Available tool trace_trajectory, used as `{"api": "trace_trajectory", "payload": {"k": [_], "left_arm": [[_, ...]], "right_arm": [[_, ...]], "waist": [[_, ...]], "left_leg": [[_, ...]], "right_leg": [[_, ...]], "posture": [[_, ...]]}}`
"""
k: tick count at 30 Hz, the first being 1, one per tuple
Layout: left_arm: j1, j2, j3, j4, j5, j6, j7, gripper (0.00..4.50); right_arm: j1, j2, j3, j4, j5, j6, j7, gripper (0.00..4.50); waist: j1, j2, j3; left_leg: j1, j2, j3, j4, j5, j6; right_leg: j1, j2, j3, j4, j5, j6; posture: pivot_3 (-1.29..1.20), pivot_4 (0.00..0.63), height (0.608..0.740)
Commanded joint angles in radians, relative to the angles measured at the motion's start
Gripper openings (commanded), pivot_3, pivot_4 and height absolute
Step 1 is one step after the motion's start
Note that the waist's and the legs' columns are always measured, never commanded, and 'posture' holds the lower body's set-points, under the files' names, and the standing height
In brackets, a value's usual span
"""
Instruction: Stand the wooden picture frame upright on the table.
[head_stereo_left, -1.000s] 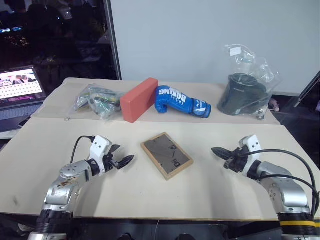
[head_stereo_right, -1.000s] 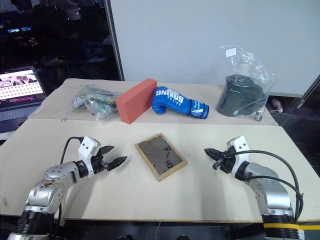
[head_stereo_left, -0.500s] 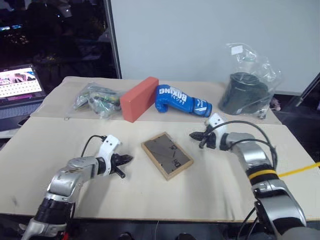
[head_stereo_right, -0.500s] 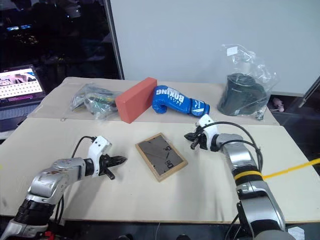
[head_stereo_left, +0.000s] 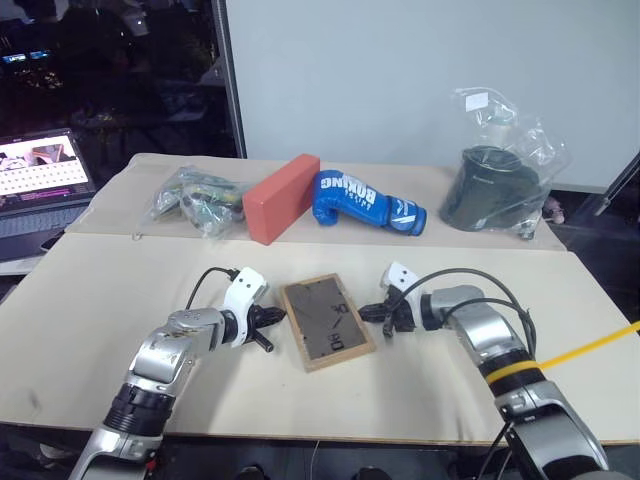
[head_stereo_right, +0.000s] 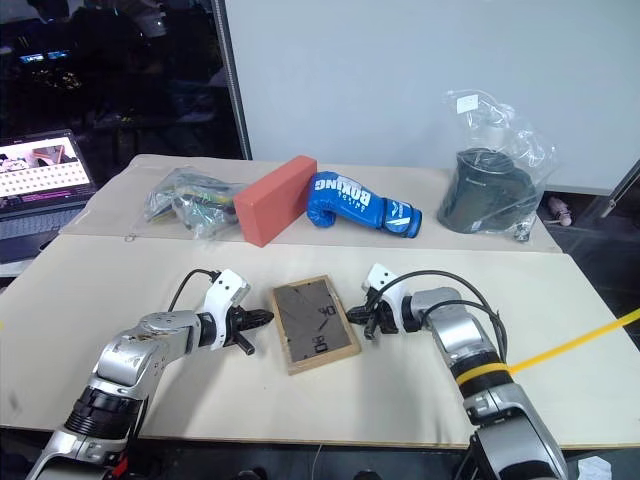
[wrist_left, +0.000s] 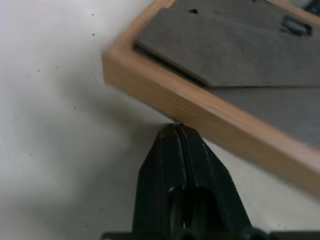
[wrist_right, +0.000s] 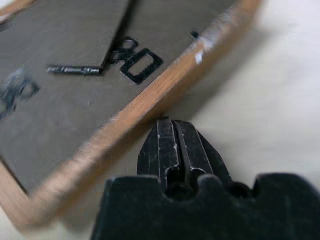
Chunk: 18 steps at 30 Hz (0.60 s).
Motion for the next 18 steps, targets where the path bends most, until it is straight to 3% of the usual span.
{"api": "trace_trajectory", "payload": {"k": [1, 14, 18], "left_arm": [[0.026, 0.031, -0.012, -0.041, -0.011, 0.018, -0.042, 0.07], [0.089, 0.136, 0.039, -0.027, -0.015, 0.044, -0.086, 0.07], [0.038, 0.025, 0.418, -0.063, -0.271, 0.4, 0.032, 0.07]], "right_arm": [[0.054, -0.021, 0.026, -0.186, 0.03, 0.129, 0.0, 0.0], [0.076, -0.071, 0.016, -0.36, 0.103, 0.317, -0.013, 0.0], [0.079, -0.152, -0.026, -0.352, 0.099, 0.358, -0.032, 0.0]], "waist": [[-0.001, 0.0, 0.0], [-0.007, 0.0, 0.0], [-0.015, -0.001, 0.001]], "left_leg": [[0.0, 0.0, 0.0, 0.0, 0.0, 0.0], [0.001, 0.0, 0.0, 0.0, 0.0, 0.0], [0.0, 0.0, 0.0, 0.001, 0.0, 0.0]], "right_leg": [[0.0, 0.0, 0.0, 0.0, 0.0, 0.0], [0.0, 0.0, 0.0, 0.0, -0.001, -0.001], [-0.001, 0.0, 0.0, 0.001, -0.001, 0.0]], "posture": [[0.0, 0.15, 0.727], [0.0, 0.15, 0.727], [0.0, 0.15, 0.727]]}}
